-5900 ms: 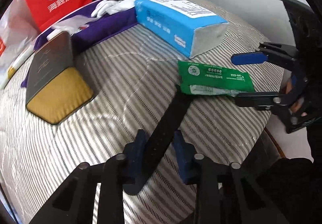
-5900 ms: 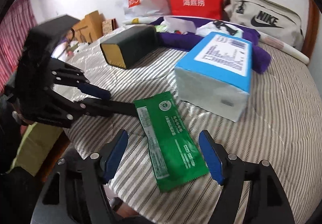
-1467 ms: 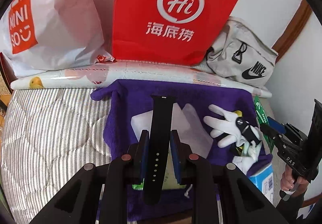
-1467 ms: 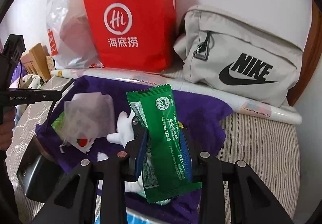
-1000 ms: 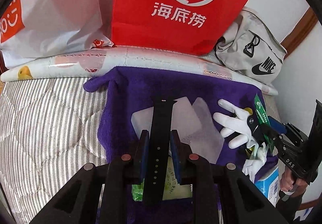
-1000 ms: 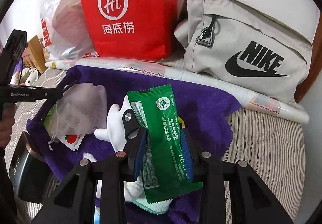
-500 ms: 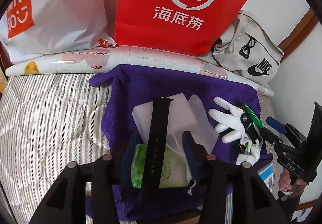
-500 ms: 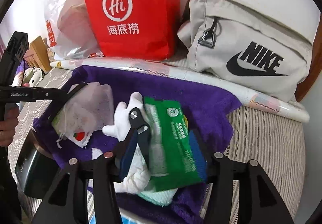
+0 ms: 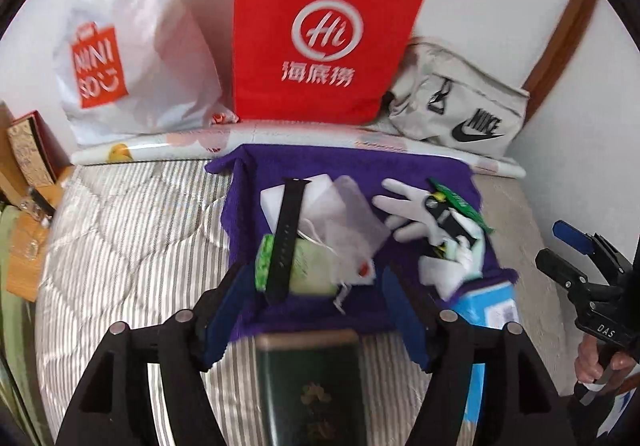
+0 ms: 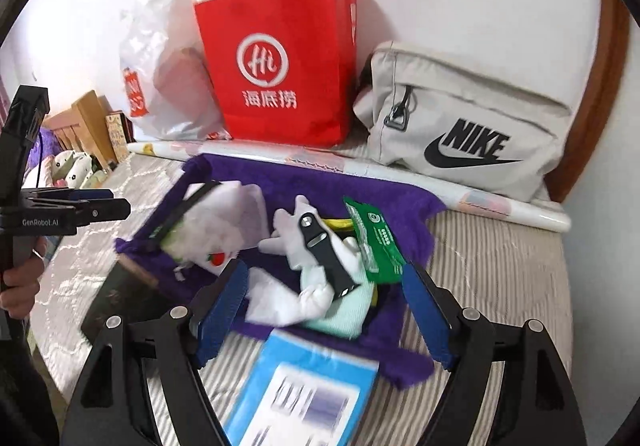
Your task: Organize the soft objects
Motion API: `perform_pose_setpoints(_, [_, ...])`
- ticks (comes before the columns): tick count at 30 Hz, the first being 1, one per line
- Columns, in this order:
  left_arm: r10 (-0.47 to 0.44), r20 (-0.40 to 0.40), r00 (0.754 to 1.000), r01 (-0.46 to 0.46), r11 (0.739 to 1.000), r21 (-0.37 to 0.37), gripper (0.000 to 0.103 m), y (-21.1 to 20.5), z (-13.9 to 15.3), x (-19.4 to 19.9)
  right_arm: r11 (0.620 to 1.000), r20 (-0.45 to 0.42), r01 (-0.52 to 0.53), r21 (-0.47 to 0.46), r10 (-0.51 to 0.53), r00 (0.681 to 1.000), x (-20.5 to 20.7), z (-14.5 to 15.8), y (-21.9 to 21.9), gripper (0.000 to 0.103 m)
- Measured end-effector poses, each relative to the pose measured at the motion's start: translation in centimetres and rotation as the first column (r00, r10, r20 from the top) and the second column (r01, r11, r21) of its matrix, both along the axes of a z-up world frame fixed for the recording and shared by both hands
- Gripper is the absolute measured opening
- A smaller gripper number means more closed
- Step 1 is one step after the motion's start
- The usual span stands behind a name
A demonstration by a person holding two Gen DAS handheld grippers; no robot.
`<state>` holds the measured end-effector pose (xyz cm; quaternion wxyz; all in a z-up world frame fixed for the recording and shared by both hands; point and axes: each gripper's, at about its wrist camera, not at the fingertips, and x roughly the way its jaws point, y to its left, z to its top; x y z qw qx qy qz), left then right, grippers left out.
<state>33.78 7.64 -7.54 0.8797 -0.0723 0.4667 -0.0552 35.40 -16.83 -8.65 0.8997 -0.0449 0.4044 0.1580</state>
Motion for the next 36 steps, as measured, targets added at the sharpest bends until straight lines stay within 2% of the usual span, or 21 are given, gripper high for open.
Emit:
perform_pose_setpoints(7, [-0.011, 0.082, 0.997, 0.007, 0.999, 0.044, 0.080, -2.3, 4.0, -7.3, 0.997, 0.032, 0.019, 0.075, -0.021, 0.999, -7.1, 3.9, -0.9, 0.079])
perform_pose_setpoints(11, [-0.005, 0.132, 0.991, -0.002, 0.999, 0.049, 0.082, -3.2, 5.8, -11.8, 0.994, 0.043, 0.056, 0.090, -0.060, 0.997, -11.2, 5.1, -1.4, 0.089])
perform_pose_setpoints(17, [-0.015, 0.185, 0.983, 0.000, 0.997, 0.083, 0.089, -5.0, 7.4, -17.5, 0.993, 0.100, 0.086, 0.085, -0.094, 0.991, -17.4, 6.8, -1.6, 0.095])
perform_pose_setpoints(20, [-0.022, 0.207, 0.978, 0.003, 0.995, 0.095, 0.097, -5.9, 7.8, -19.8, 0.987, 0.120, 0.105, 0.118, -0.119, 0.986, -20.5, 7.4, -2.0, 0.103])
perform_pose_setpoints(25, [-0.006, 0.241, 0.971, -0.030, 0.989, 0.148, 0.098, -7.3, 7.9, -23.3, 0.983, 0.110, 0.139, 0.116, -0.152, 0.982, -23.8, 7.1, -2.6, 0.103])
perform_pose_setpoints(36, [0.004, 0.241, 0.971, -0.031, 0.993, 0.111, 0.098, -8.7, 7.2, -27.3, 0.982, 0.118, 0.156, 0.107, -0.168, 0.979, -28.8, 6.3, -3.1, 0.103])
